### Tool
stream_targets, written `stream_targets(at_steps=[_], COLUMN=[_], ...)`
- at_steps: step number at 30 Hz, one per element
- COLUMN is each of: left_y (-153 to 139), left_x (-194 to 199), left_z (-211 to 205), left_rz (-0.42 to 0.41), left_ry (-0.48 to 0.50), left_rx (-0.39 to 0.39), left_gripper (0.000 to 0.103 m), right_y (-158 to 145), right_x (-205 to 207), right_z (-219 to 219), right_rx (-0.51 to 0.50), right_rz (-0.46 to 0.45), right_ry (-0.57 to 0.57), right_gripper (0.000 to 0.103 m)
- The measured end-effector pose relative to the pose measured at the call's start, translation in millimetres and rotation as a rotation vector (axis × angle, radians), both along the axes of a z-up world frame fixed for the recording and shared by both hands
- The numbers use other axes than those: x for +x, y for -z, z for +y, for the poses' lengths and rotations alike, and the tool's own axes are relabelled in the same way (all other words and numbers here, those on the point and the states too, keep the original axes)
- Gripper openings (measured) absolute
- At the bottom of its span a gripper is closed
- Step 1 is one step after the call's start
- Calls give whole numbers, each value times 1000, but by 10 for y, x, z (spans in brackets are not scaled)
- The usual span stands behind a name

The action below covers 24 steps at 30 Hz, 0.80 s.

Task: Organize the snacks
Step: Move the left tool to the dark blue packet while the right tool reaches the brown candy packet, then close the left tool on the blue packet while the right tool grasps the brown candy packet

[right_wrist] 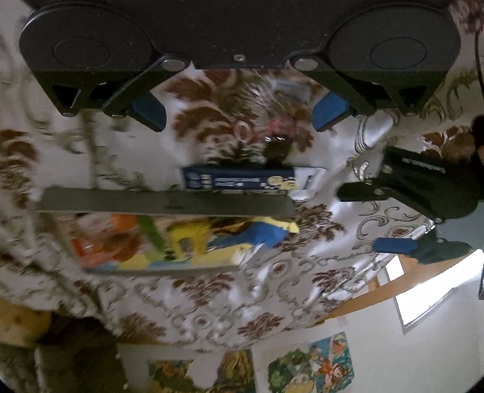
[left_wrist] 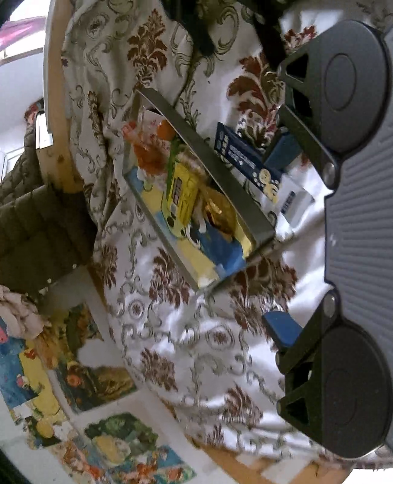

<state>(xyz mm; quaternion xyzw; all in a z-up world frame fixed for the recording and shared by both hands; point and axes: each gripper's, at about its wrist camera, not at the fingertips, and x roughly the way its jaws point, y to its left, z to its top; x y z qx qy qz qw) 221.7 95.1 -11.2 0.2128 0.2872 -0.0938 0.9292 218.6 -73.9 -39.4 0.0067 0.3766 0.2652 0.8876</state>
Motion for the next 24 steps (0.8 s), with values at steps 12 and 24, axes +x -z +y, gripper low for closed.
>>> stream_targets(at_steps=[12, 24], left_y=[298, 141], left_x=[306, 221], left_z=[-27, -194], left_rz=[64, 80], left_ry=[90, 123], left_rx=[77, 212], left_gripper=[103, 102], right_y=[285, 255], right_x=[355, 370], right_z=[322, 149], right_rx=[45, -8], right_rz=[115, 193], right_ry=[-75, -169], right_gripper=[75, 50])
